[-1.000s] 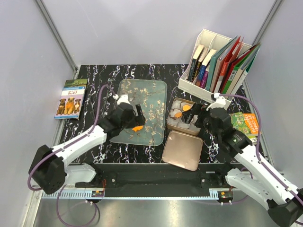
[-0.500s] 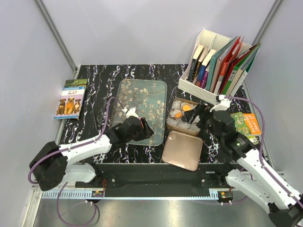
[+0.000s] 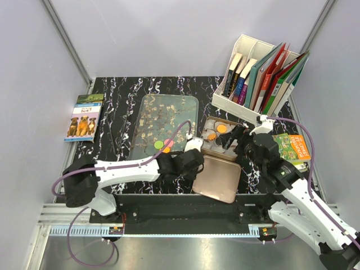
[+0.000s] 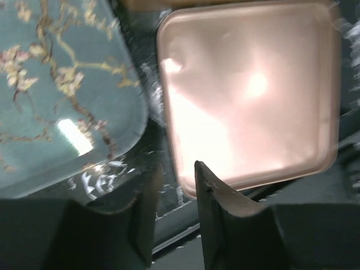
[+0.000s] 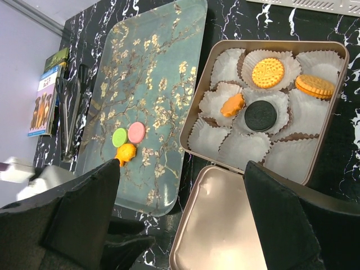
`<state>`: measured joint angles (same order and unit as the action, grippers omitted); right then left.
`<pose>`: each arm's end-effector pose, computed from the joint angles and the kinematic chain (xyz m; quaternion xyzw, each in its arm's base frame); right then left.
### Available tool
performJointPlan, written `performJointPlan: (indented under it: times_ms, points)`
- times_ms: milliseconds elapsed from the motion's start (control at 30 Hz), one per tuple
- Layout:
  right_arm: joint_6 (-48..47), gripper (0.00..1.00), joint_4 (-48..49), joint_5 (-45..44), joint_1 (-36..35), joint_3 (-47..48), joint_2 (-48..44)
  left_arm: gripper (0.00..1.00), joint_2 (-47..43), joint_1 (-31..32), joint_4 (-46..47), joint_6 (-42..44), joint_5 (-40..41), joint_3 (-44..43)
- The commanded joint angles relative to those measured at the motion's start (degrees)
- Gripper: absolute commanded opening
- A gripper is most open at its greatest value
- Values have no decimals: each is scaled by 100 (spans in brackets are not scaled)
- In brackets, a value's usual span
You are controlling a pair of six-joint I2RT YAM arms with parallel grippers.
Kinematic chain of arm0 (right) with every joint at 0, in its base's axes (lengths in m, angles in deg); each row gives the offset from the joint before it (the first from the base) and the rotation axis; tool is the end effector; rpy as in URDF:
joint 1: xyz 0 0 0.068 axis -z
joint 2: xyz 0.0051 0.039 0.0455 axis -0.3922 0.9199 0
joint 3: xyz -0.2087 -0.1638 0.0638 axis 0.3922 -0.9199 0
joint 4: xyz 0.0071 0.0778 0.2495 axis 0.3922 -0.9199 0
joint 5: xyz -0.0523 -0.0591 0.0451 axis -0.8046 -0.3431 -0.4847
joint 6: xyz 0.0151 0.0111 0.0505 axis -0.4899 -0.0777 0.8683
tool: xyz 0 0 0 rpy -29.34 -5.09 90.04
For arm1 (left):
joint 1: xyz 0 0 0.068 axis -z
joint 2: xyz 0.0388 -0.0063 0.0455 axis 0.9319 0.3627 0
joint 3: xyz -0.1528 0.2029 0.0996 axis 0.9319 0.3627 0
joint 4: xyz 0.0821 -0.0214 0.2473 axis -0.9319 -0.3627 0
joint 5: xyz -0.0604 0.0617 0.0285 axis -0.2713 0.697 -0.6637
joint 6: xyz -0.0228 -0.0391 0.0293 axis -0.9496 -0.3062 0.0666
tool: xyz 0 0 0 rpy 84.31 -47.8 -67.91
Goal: Pack the cookies
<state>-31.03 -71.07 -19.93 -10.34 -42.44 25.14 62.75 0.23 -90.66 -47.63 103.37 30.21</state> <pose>0.1399 0.0827 0.3045 0.0861 0.8102 0.2516 0.5223 0.1208 -0.2827 0.2291 0.1717 0.9189 -0.1768 0.3080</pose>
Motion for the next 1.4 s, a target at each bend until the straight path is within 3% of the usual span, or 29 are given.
performJointPlan:
  times_ms: [0, 233, 1033, 1133, 1300, 1367]
  points:
    - [1, 100, -42, -124, -14, 57, -53, 33, 228, 160, -742, 245, 437, -172]
    - [9, 100, -34, -125, -14, 57, 79, 30, 246, 398, -752, 96, 384, 206]
    - [80, 100, -7, 43, -23, -180, -167, 37, 1335, 547, 338, 25, 68, -163]
    - [88, 100, -7, 43, -14, -198, -158, 32, 1485, 539, 251, -10, 50, -224]
    - [97, 100, -7, 34, -23, -198, -132, 6, 1459, 547, 109, -62, 77, -216]
    - [80, 100, -7, 7, -14, -163, -123, 0, 1389, 547, 83, -89, 94, -137]
